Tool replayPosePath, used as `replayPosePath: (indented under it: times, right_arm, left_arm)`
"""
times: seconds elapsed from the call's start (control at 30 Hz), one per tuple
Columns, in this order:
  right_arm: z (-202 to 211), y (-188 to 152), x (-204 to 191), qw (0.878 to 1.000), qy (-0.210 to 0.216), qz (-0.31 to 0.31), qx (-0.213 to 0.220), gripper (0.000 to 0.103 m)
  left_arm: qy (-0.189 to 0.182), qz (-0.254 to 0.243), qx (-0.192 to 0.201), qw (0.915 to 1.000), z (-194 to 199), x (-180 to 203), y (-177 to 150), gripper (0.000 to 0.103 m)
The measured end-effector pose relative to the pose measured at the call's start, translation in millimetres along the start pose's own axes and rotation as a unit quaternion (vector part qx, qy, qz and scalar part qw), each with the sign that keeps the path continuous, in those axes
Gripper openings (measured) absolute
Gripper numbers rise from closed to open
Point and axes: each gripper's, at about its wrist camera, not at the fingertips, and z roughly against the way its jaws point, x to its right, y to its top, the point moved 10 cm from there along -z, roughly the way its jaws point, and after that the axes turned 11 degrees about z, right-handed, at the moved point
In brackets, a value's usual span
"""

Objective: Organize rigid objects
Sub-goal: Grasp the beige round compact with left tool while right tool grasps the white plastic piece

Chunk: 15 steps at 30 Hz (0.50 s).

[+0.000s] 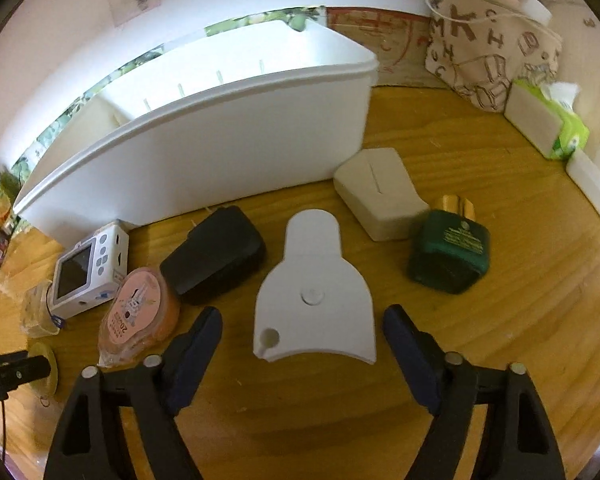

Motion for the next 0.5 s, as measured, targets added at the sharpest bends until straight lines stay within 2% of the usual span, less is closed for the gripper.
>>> replayPosePath:
  times: [0.1, 0.17, 0.5]
  right_arm:
    - [-0.4, 2.7, -3.0, 1.000, -0.004, 0.016, -0.002, 0.067]
    - [0.4, 3.8, -2.2, 1.000, -0.006, 0.020, -0.002, 0.057]
    - [0.3, 3.0, -1.8, 0.999, 0.010, 0.032, -0.027, 0.056]
  left_arm:
    - [-0.007, 0.006, -0.002, 1.0000, 1.5, 4.4, -1.0, 0.055]
    - [-0.012, 0.014, -0.005, 0.9998, 2.8, 9.0, 0.9, 0.053]
    - [-0.004, 0.031, -0.009, 0.9995, -0.6, 13.0, -7.2, 0.052]
